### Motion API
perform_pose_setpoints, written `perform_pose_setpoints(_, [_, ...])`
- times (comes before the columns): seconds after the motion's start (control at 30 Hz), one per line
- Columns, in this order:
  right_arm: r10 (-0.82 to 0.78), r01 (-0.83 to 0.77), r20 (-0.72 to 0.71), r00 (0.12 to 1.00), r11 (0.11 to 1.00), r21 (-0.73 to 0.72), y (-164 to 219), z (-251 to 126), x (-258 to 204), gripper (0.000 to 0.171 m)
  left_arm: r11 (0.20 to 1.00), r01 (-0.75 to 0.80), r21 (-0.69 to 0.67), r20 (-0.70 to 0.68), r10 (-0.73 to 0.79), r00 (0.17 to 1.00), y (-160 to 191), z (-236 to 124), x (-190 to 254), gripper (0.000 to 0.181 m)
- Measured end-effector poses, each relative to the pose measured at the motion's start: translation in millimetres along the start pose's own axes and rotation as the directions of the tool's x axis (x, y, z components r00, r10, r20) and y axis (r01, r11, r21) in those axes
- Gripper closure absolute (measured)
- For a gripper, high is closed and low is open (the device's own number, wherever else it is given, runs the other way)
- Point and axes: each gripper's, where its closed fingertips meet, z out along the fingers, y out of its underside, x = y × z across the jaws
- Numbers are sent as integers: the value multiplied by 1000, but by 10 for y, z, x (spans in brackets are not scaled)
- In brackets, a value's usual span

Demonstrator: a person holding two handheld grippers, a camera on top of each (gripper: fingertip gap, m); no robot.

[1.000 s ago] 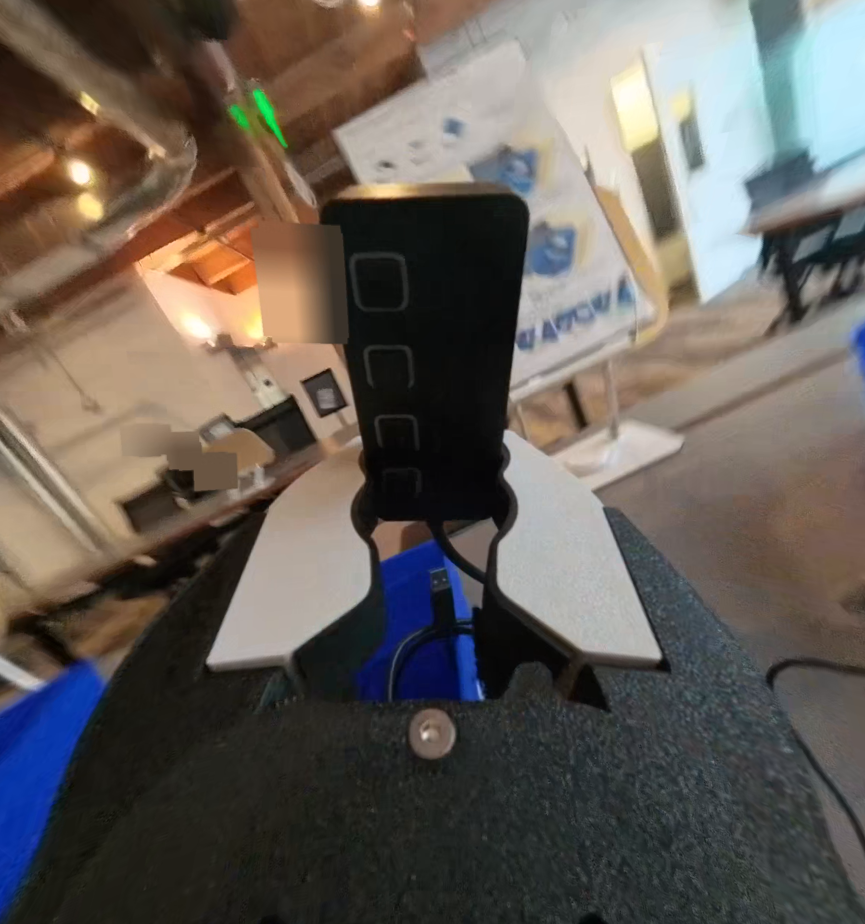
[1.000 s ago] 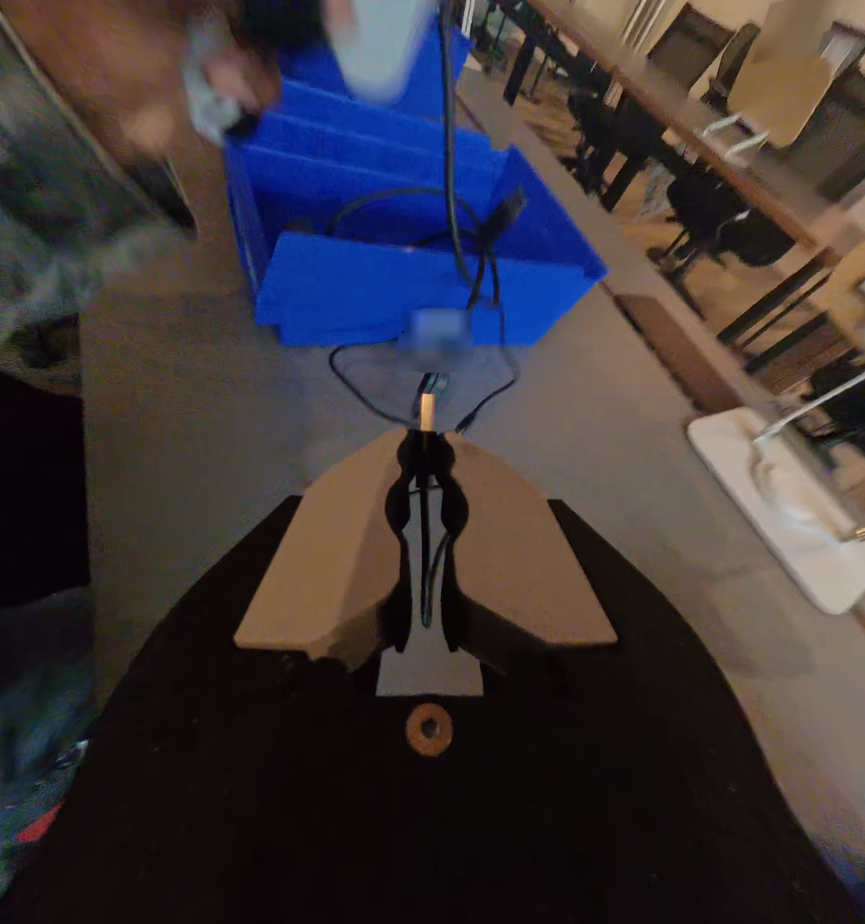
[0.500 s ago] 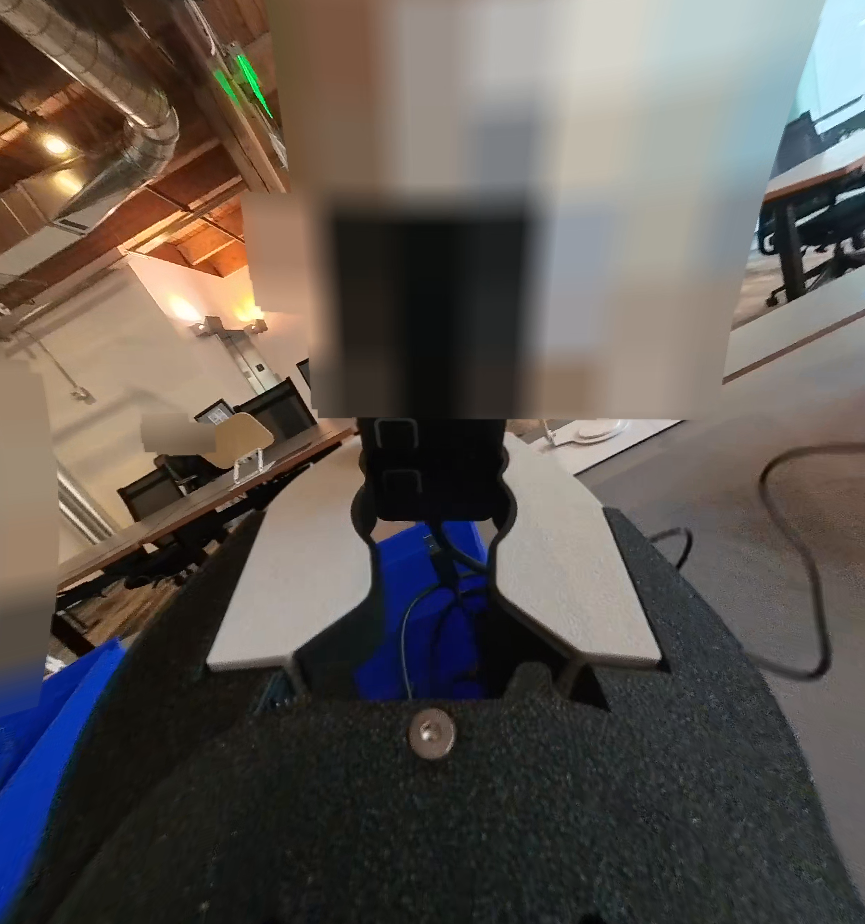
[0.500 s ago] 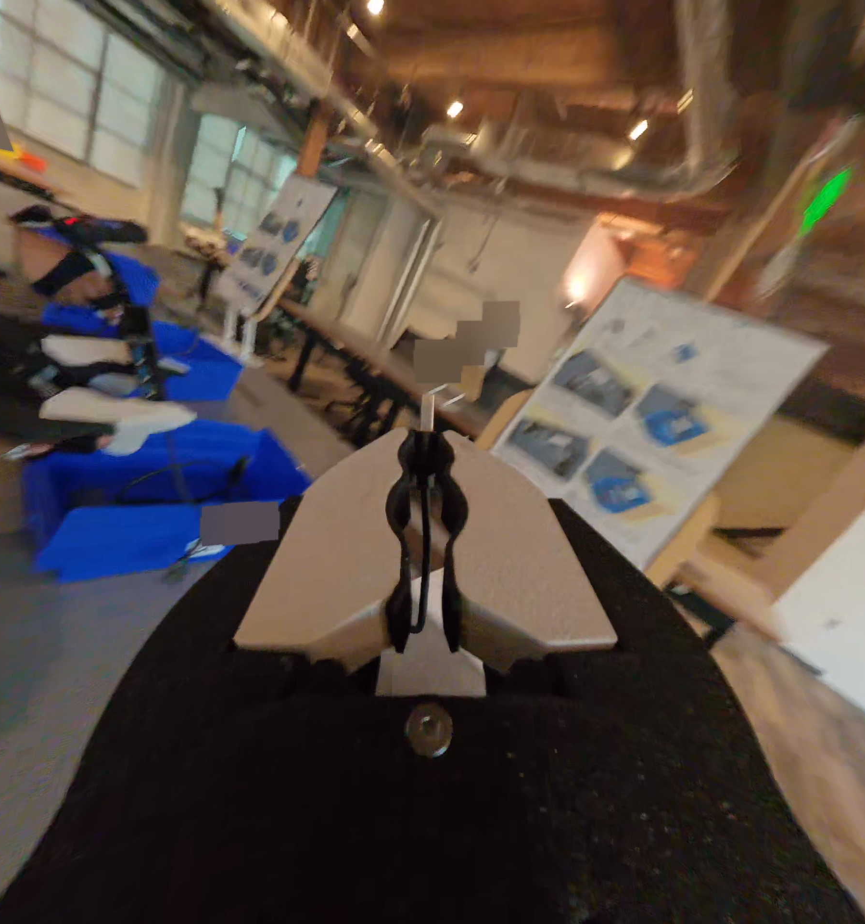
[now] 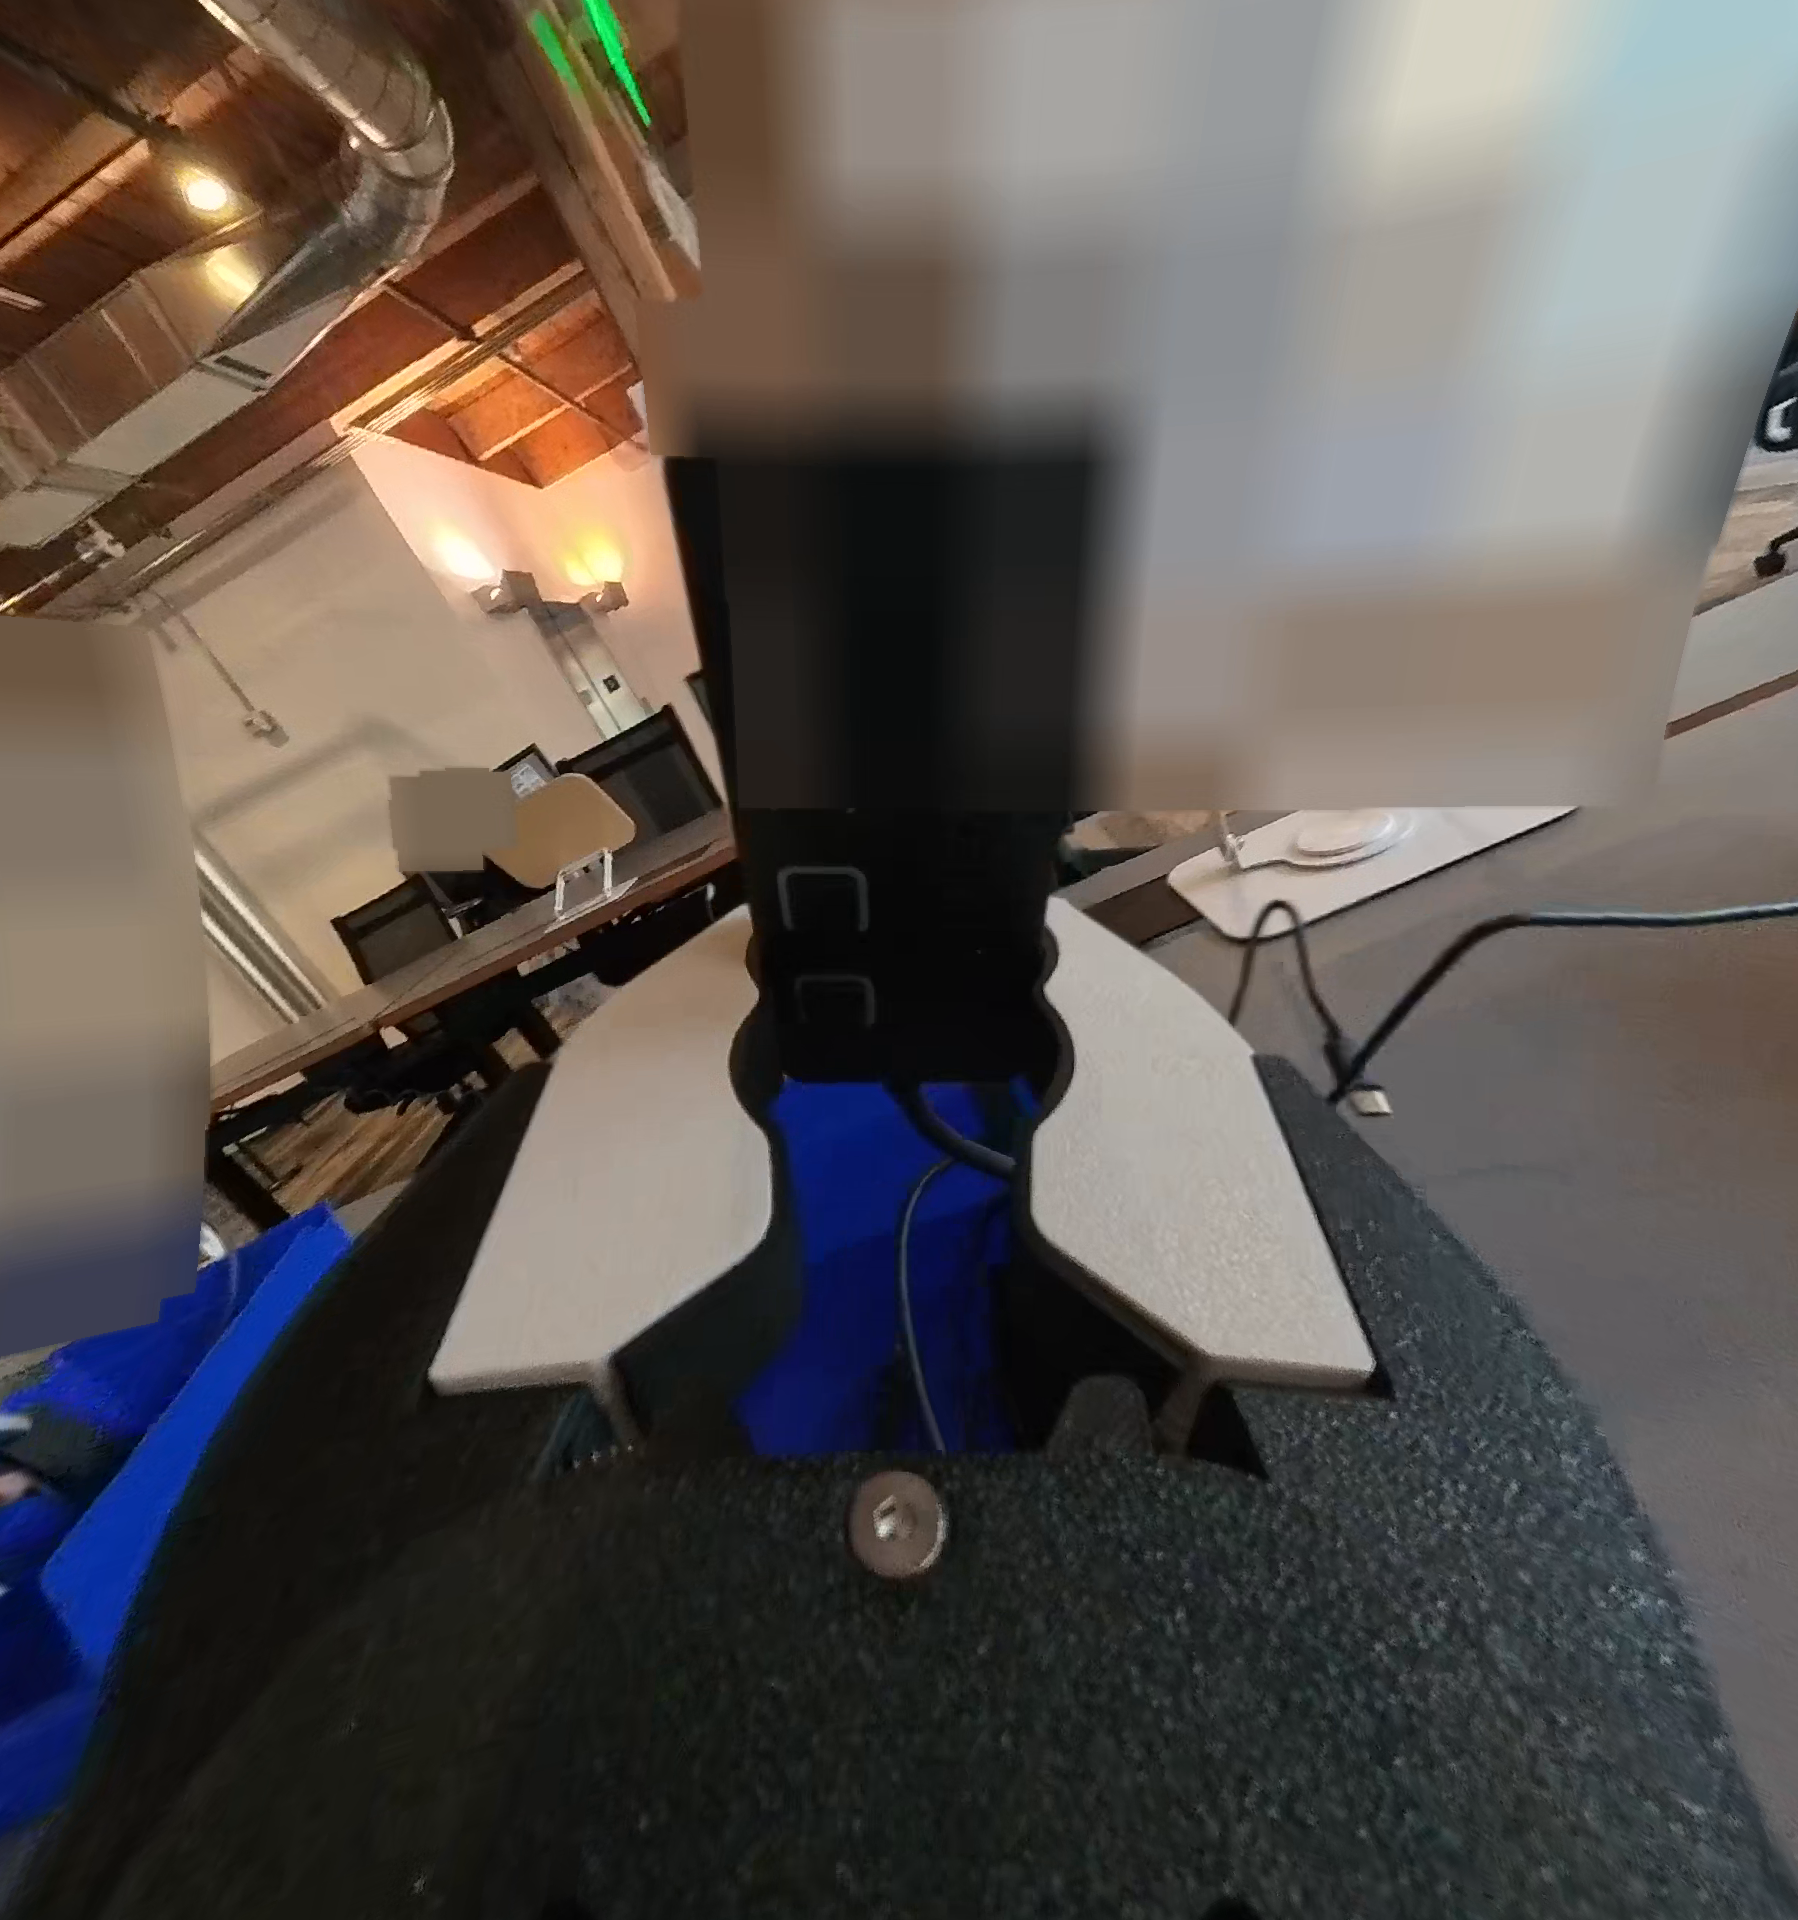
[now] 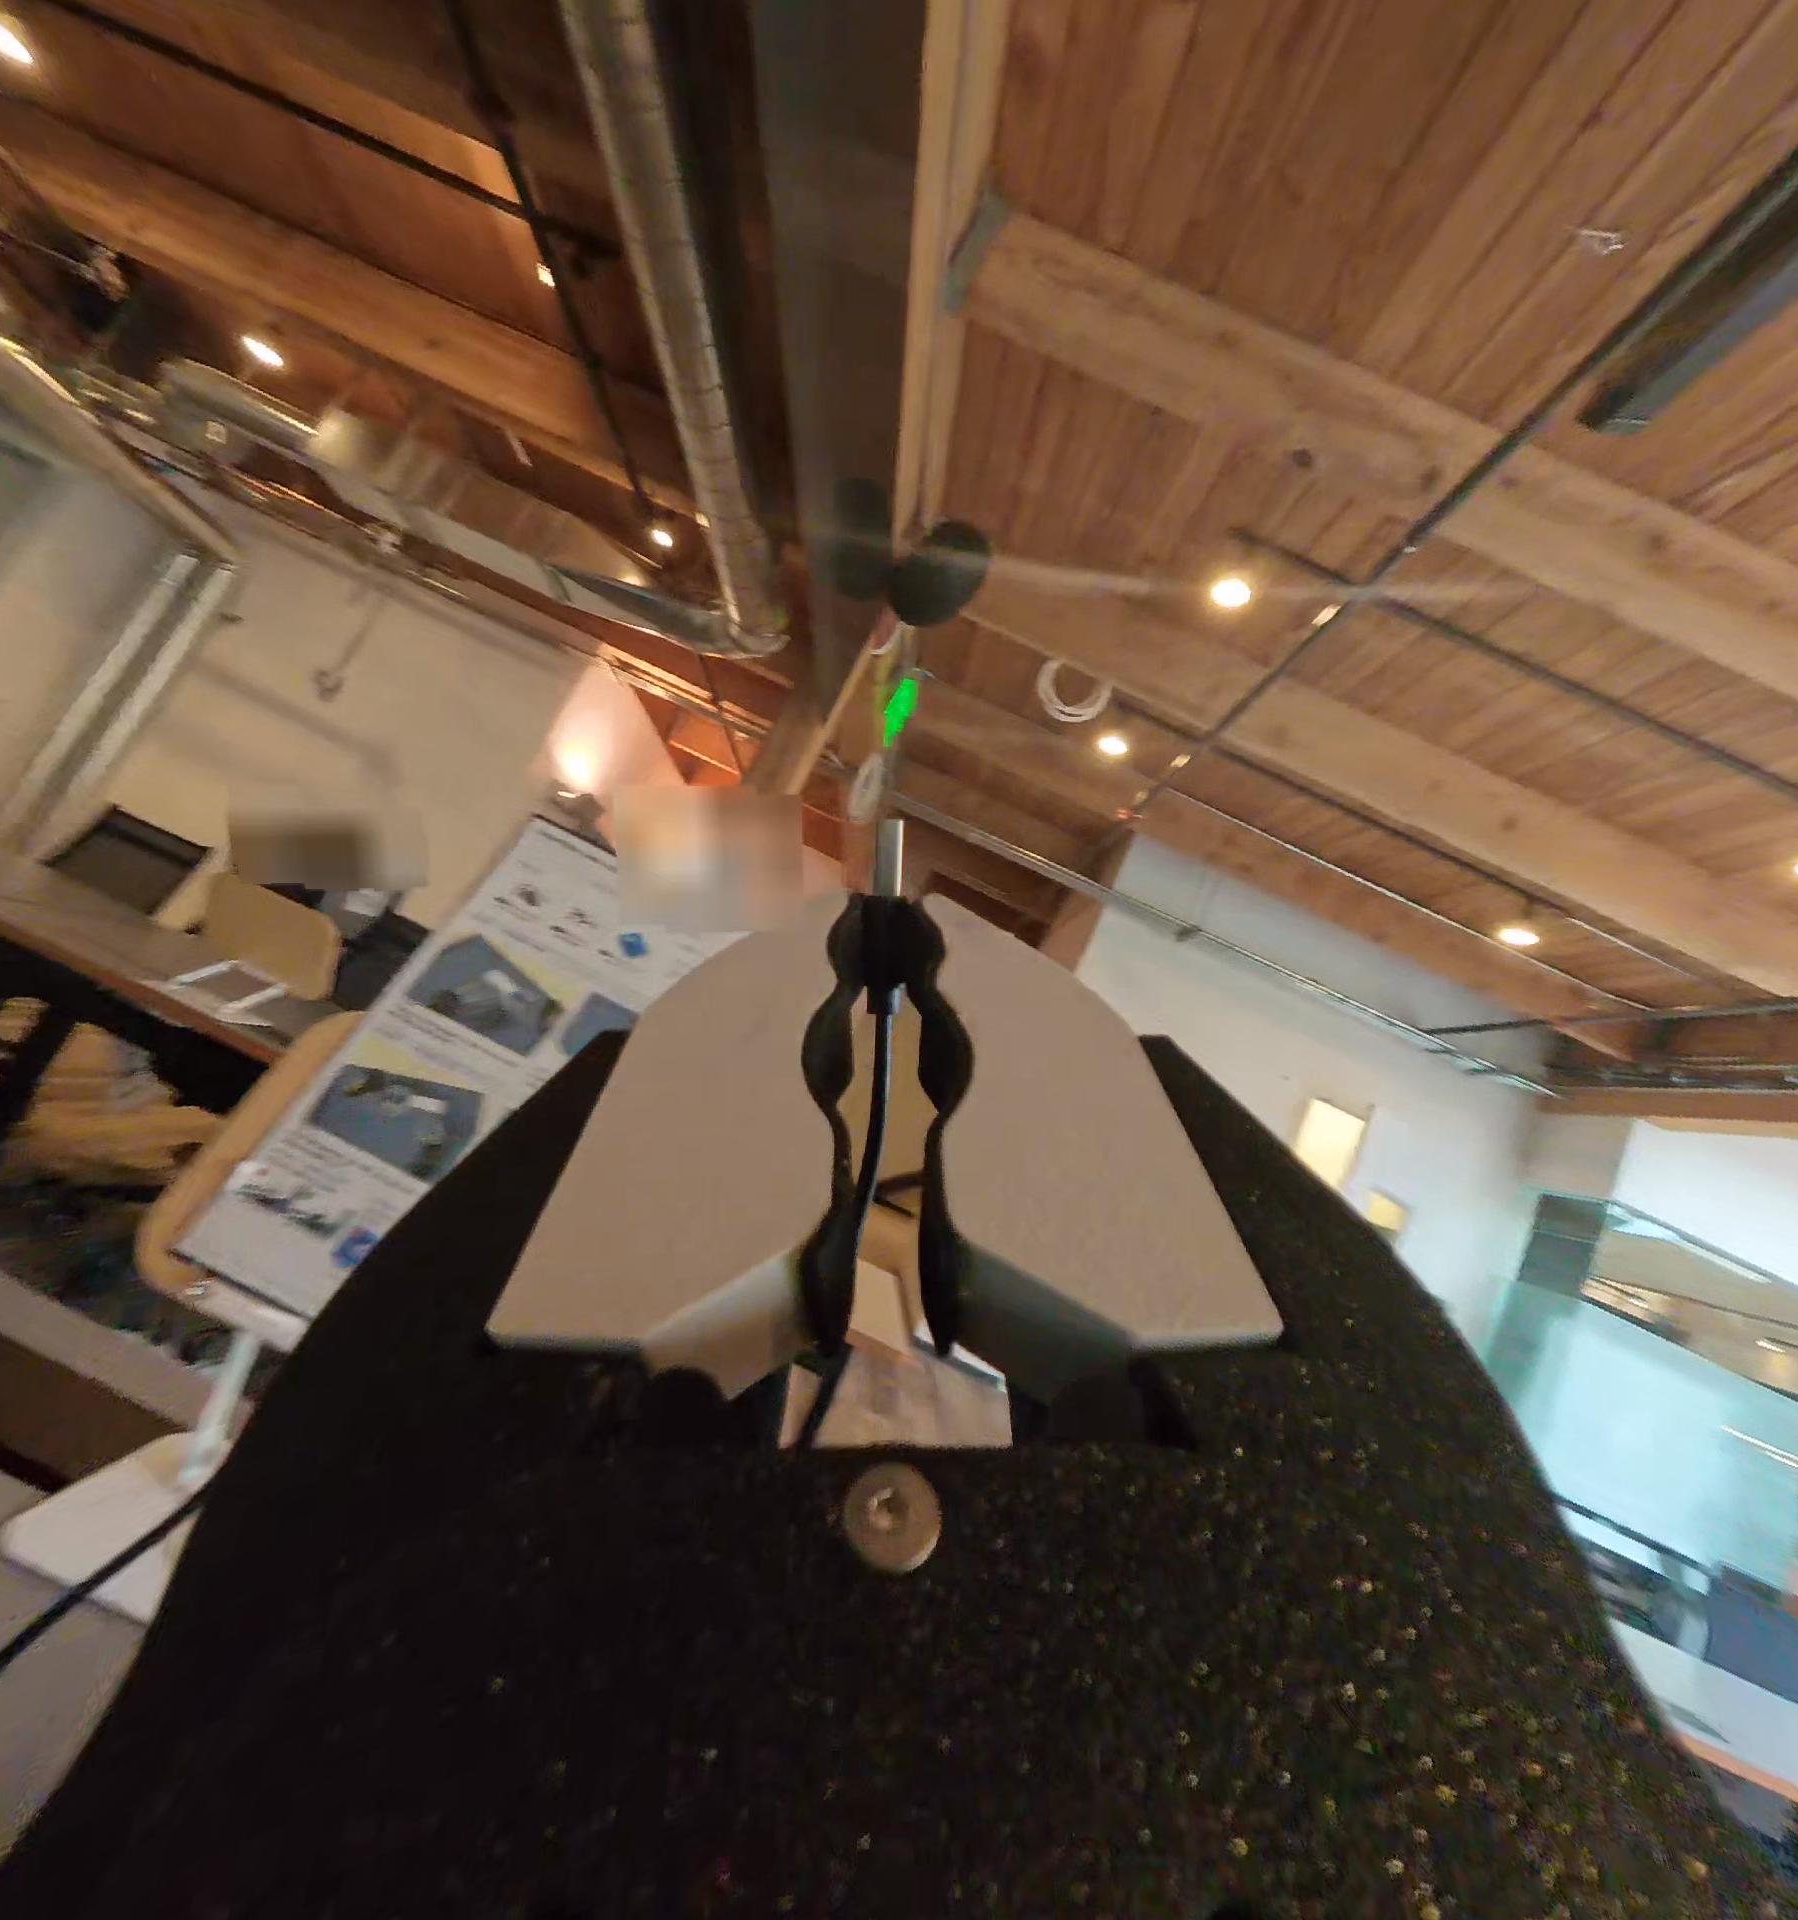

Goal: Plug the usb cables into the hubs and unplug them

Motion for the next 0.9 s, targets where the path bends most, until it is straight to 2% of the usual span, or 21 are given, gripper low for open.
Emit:
perform_pose_setpoints(0.1, [-63,59,-114,991,998,-38,79,24,378,165,999,-21,-47,66,24,998,122,-3,-148,137])
perform_pose_setpoints(0.27, [-157,123,-288,945,983,-133,205,63,1148,165,973,-98,-210,259,152,954,503,-39,-570,137])
perform_pose_setpoints(0.4, [-235,153,-300,924,950,-272,550,122,1484,165,966,-34,-257,306,114,945,749,-61,-738,137])
perform_pose_setpoints(0.47, [-243,176,-168,955,925,-338,814,122,1240,165,963,-34,-266,304,117,945,782,-75,-771,137])
perform_pose_setpoints(0.53, [-248,216,-27,968,888,-406,1177,3,839,165,978,-36,-205,282,94,955,674,-76,-731,137])
perform_pose_setpoints(0.67, [-176,245,173,969,781,-574,2166,-487,135,164,989,-24,-146,242,59,969,504,-66,-617,137])
perform_pose_setpoints(0.73, [-144,287,263,954,696,-659,2658,-794,-148,164,989,-57,-134,224,86,971,465,-56,-555,137])
perform_pose_setpoints(0.8, [-79,304,328,941,618,-725,3078,-1073,-391,165,987,-81,-137,213,109,971,452,-36,-511,137])
perform_pose_setpoints(0.9, [60,269,348,935,517,-812,3534,-1399,-636,165,988,-80,-134,190,105,976,447,-7,-445,137])
